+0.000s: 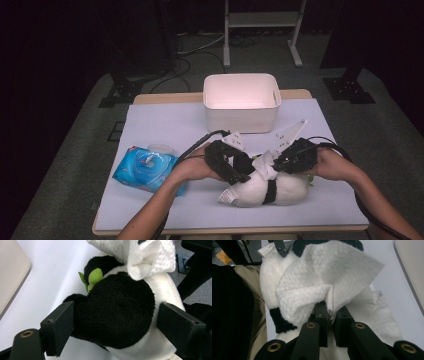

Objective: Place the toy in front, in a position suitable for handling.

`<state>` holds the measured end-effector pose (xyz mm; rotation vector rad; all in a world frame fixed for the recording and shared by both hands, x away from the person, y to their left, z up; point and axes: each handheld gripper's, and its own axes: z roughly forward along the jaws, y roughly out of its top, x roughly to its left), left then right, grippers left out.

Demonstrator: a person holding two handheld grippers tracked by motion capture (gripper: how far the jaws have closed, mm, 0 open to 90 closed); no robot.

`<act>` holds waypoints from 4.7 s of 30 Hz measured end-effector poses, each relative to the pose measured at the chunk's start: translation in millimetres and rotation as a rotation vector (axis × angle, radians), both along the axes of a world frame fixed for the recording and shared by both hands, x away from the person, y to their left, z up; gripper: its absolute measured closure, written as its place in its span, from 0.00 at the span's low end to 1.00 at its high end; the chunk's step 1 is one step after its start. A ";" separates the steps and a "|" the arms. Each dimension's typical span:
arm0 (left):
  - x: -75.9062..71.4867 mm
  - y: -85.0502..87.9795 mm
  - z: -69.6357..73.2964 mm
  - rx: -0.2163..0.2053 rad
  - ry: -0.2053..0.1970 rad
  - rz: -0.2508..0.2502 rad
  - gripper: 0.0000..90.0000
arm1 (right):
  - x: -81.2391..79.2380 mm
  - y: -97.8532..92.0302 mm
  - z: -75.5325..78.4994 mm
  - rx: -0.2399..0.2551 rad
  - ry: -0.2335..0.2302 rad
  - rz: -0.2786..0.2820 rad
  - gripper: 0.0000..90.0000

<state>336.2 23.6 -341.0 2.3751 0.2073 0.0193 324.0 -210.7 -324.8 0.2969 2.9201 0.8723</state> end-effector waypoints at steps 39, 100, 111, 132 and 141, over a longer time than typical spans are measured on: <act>-3.3 -4.2 2.7 0.016 -0.022 -0.026 0.18 | -1.0 14.1 12.7 0.012 -0.031 0.025 0.91; -7.5 -9.6 -26.1 -0.095 0.103 -0.075 0.27 | -6.3 -55.7 -11.1 0.111 0.024 -0.132 0.91; -4.2 9.1 0.9 -0.135 0.069 -0.051 0.33 | -4.3 -45.7 0.9 0.181 -0.009 -0.118 0.91; -6.8 13.5 9.7 -0.122 0.046 -0.056 0.28 | -9.9 -43.9 -5.5 0.145 0.014 -0.093 0.91; -7.4 14.4 10.5 -0.110 0.045 -0.055 0.21 | -12.9 -53.4 -8.6 0.124 0.023 -0.107 0.91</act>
